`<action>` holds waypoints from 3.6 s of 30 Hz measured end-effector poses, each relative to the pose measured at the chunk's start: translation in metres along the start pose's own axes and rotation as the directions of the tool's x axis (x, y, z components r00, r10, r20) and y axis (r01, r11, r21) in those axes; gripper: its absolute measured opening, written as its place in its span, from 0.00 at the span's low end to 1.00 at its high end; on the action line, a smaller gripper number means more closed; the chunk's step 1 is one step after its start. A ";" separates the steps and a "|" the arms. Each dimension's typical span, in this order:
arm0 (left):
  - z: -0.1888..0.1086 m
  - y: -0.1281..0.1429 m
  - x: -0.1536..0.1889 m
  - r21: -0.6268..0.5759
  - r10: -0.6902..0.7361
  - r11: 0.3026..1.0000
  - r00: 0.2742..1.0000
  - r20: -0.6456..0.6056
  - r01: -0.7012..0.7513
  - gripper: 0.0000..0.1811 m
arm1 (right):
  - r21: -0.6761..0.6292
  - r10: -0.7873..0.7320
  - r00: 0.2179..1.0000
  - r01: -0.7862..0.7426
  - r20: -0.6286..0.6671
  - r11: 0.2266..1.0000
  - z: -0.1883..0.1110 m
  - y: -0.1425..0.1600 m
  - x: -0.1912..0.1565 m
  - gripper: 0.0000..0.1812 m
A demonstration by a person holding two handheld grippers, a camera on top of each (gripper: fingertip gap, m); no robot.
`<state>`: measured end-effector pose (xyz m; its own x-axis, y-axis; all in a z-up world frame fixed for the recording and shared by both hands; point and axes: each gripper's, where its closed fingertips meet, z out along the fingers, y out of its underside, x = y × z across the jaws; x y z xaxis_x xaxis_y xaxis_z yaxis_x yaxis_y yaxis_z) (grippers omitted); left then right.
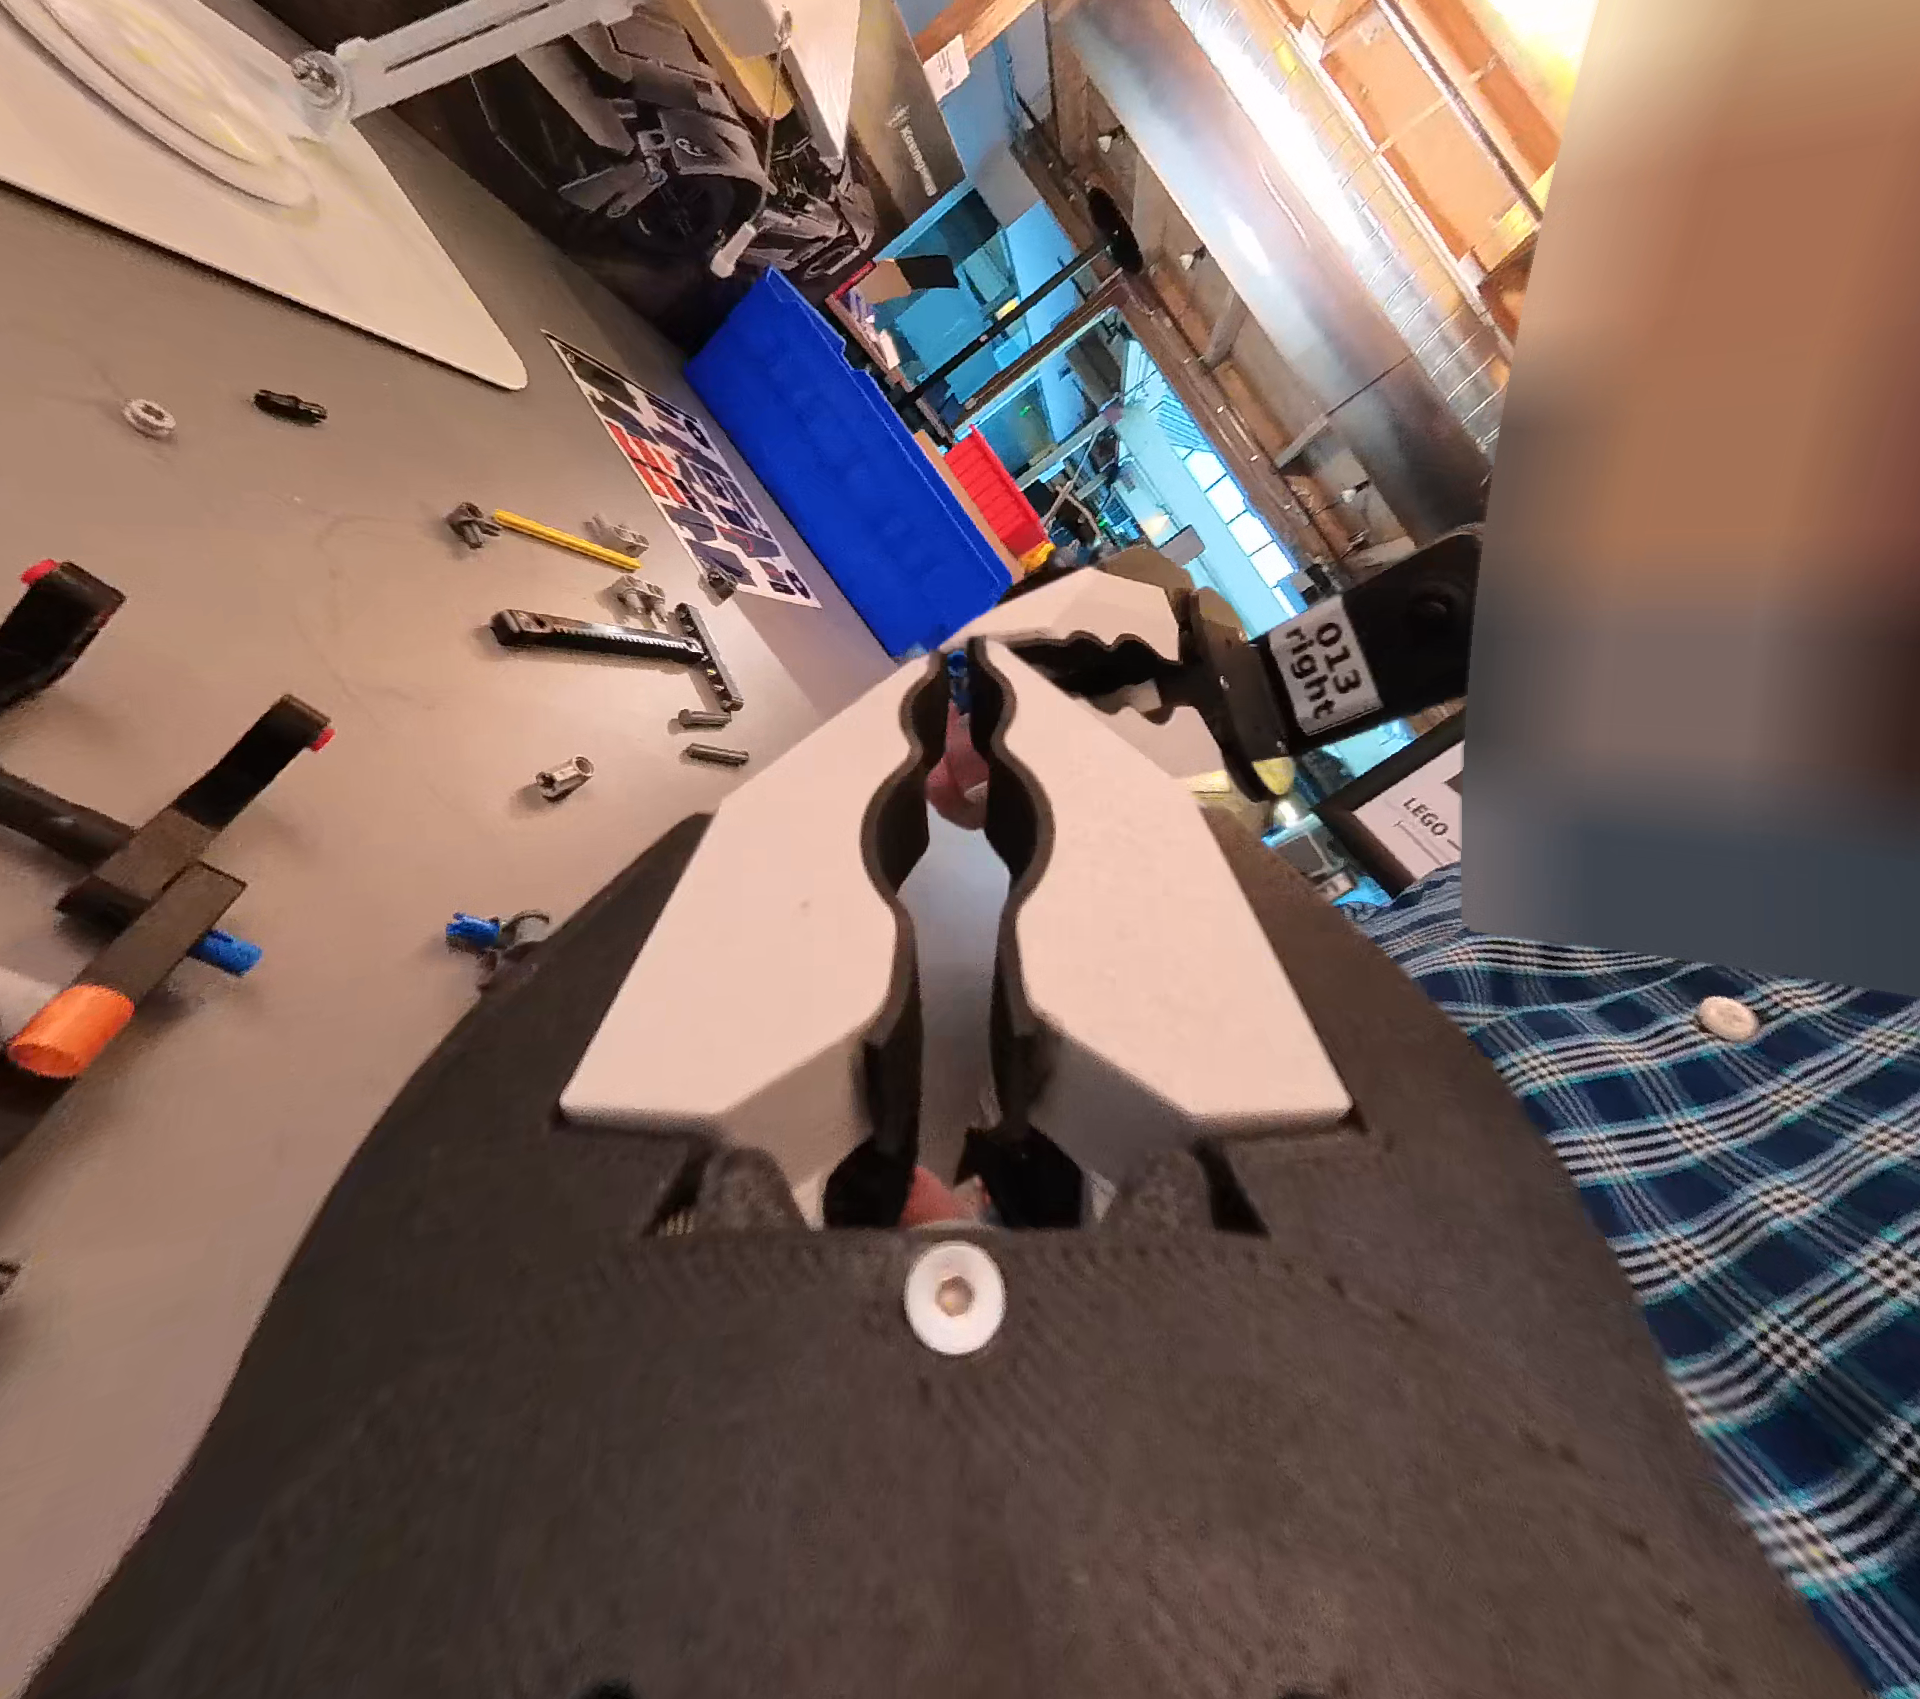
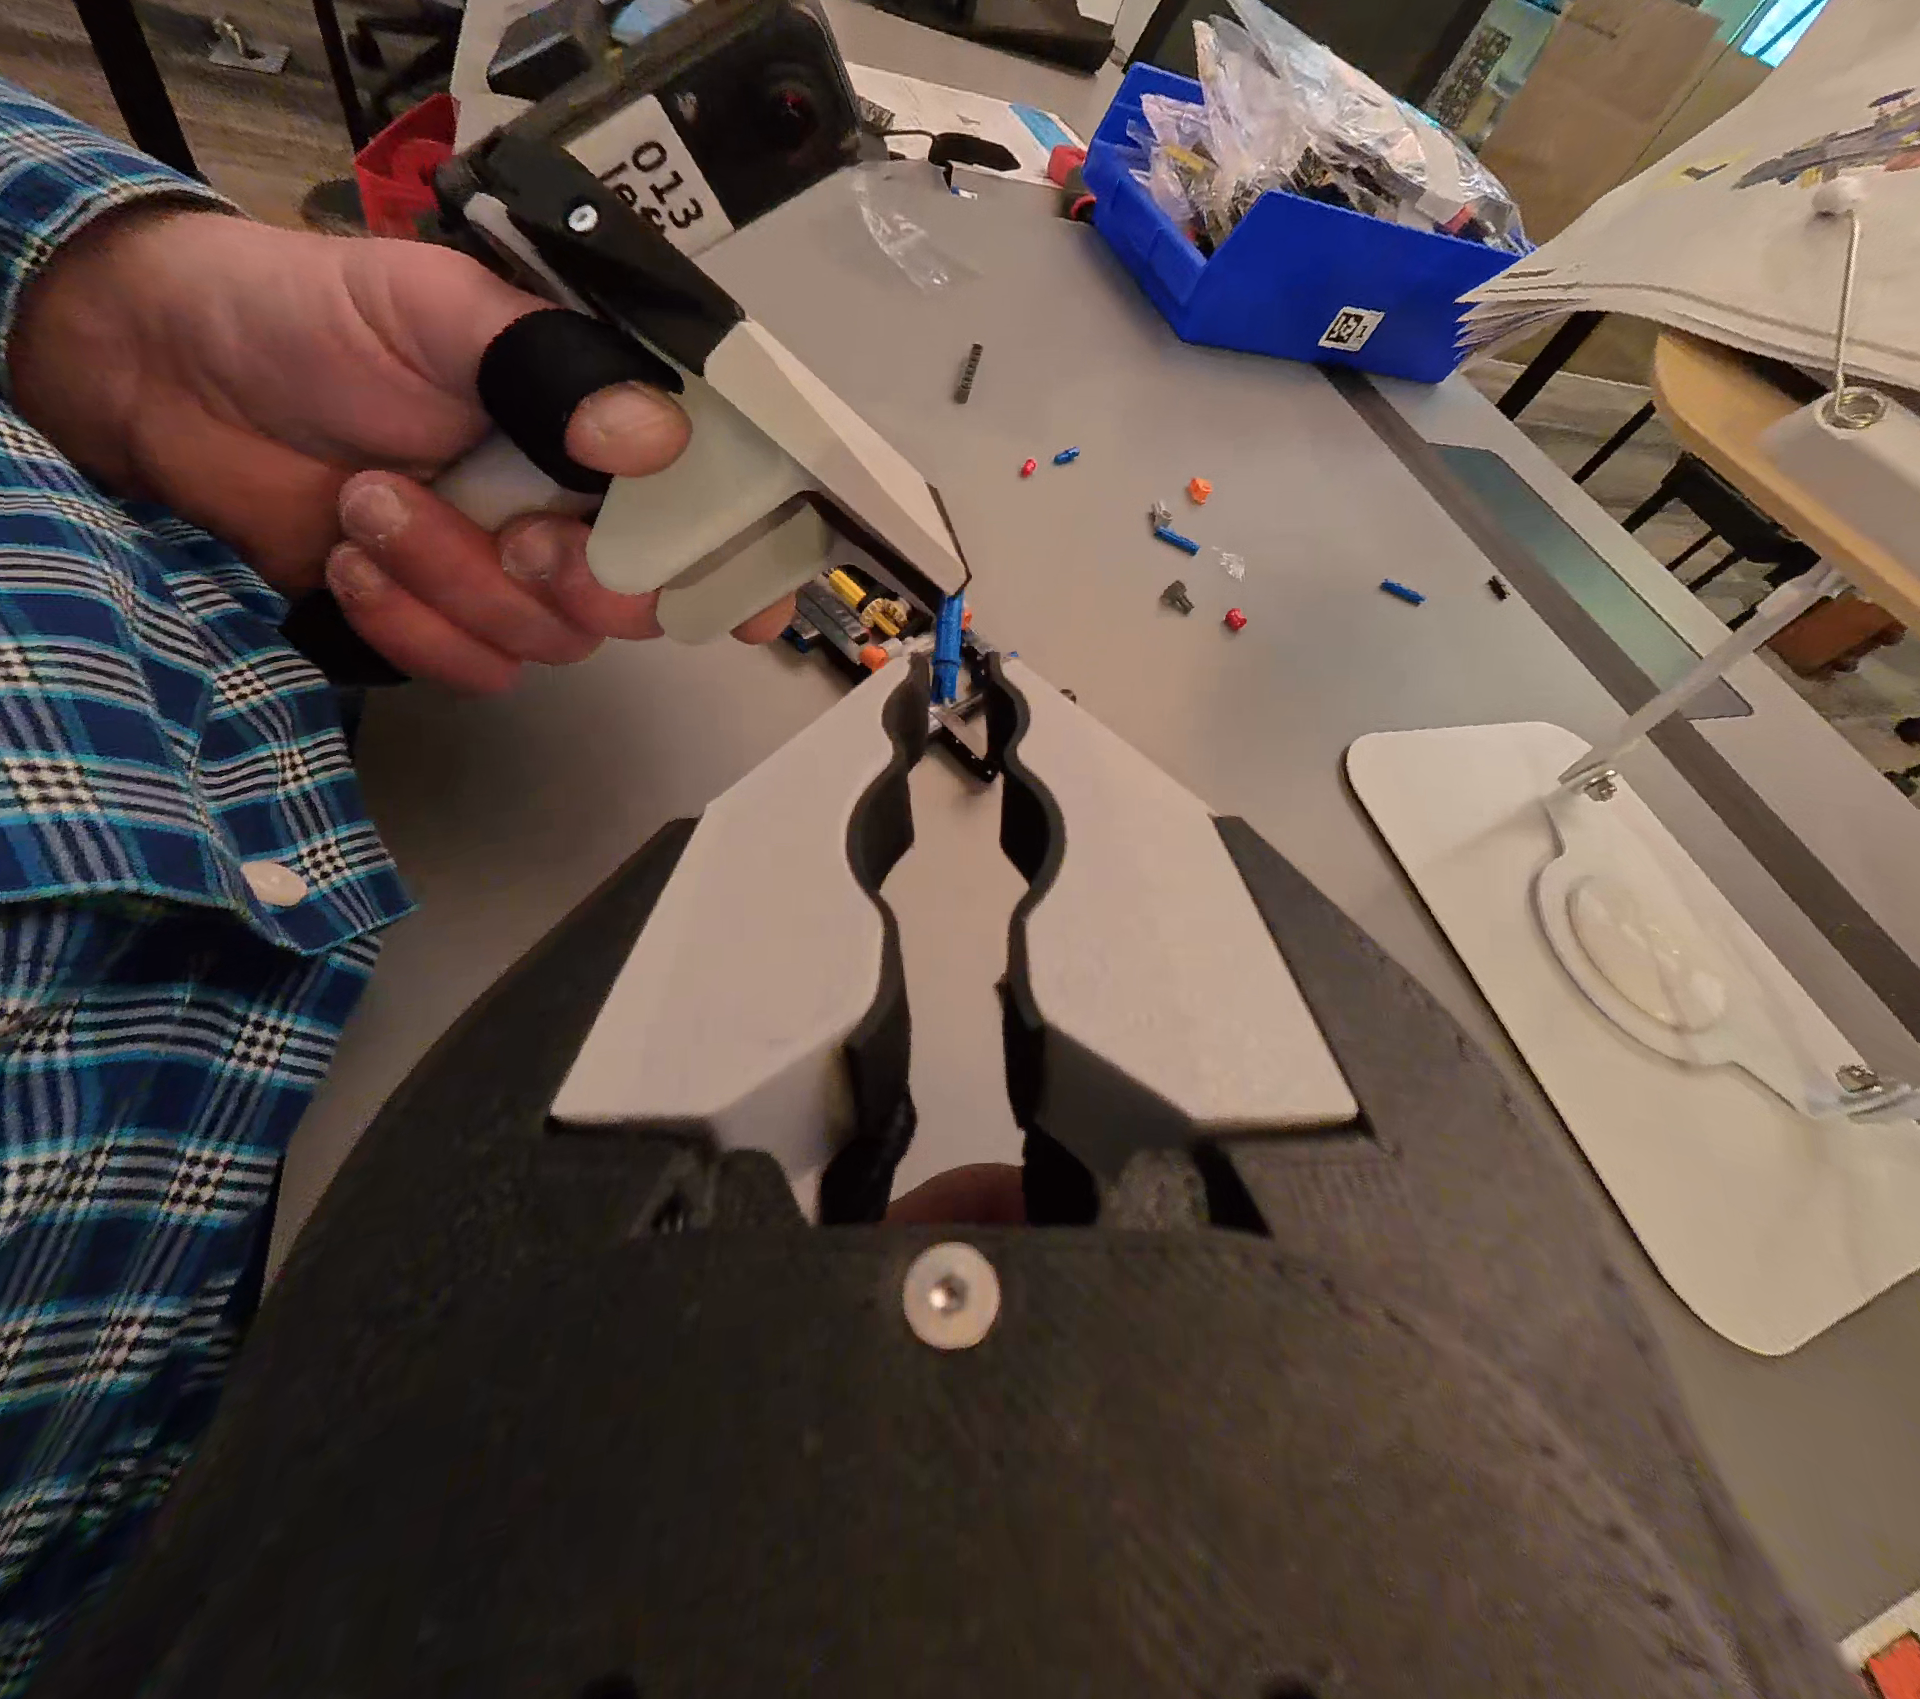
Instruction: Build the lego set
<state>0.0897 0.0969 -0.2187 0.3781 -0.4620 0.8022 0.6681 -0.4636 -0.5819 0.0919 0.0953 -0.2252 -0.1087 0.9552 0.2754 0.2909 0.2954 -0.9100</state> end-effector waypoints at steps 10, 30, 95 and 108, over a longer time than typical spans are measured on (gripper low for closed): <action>-0.001 0.012 -0.013 -0.072 0.065 0.996 0.995 0.082 -0.059 0.02 | -0.085 0.077 0.996 -0.073 0.049 0.994 0.002 0.019 -0.007 0.01; -0.022 0.066 -0.099 -0.748 0.758 0.545 0.605 0.245 -0.380 0.00 | -0.468 0.370 0.922 -0.277 0.119 0.839 0.025 0.107 -0.035 0.01; -0.018 0.069 -0.097 -0.770 0.909 0.218 0.412 -0.064 -0.600 0.07 | -0.436 0.113 0.820 0.176 0.561 0.883 0.032 0.106 -0.032 0.00; -0.018 0.070 -0.096 -0.764 0.927 0.182 0.368 -0.077 -0.619 0.07 | -0.439 0.229 0.875 -0.021 0.426 0.898 0.030 0.105 -0.033 0.03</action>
<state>0.0885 0.0952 -0.3385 0.7092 -0.6574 -0.2546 -0.6017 -0.3763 -0.7045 0.0970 0.0943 -0.3391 -0.4337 0.8955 -0.0997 0.6810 0.2533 -0.6871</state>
